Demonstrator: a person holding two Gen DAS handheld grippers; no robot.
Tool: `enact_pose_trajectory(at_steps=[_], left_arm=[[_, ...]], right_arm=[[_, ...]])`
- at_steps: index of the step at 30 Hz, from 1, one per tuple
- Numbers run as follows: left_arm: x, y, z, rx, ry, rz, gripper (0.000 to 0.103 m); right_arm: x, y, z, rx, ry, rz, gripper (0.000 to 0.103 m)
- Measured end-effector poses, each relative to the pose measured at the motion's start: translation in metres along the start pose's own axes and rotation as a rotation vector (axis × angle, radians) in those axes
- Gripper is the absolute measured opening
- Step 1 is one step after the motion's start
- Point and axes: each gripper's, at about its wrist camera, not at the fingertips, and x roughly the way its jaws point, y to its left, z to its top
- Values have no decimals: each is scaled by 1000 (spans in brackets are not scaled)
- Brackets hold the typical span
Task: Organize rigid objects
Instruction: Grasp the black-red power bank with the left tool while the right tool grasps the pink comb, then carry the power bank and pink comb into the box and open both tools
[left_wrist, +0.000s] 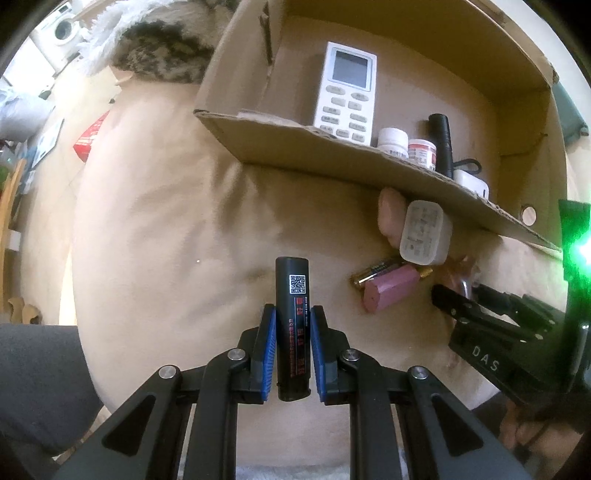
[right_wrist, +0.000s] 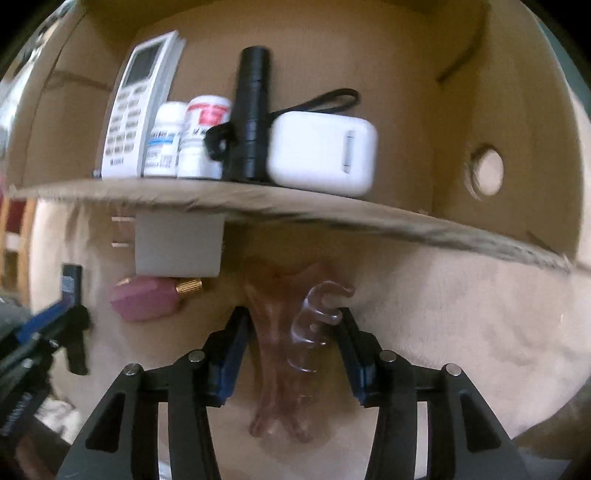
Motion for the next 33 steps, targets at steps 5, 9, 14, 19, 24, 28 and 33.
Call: enact_pose_trajectory(at_steps=[5, 9, 14, 19, 24, 28, 33], left_arm=[[-1, 7, 1, -7, -10, 3, 16], [-5, 10, -1, -10, -26, 20, 16], [-8, 17, -3, -22, -40, 38, 16], [-19, 17, -4, -2, -91, 62, 16], [-39, 14, -7, 20, -156, 70, 16], [-59, 18, -2, 9, -198, 55, 16], [-90, 15, 9, 14, -281, 50, 16]], right_arm=[[-5, -1, -10, 2, -20, 21, 36], [-28, -19, -10, 15, -63, 57, 36], [-53, -29, -23, 21, -122, 82, 36], [-72, -20, -33, 51, -203, 141, 36], [-108, -18, -37, 49, -318, 204, 36], [-131, -21, -35, 33, -407, 247, 36], [-161, -20, -34, 16, -504, 253, 36]])
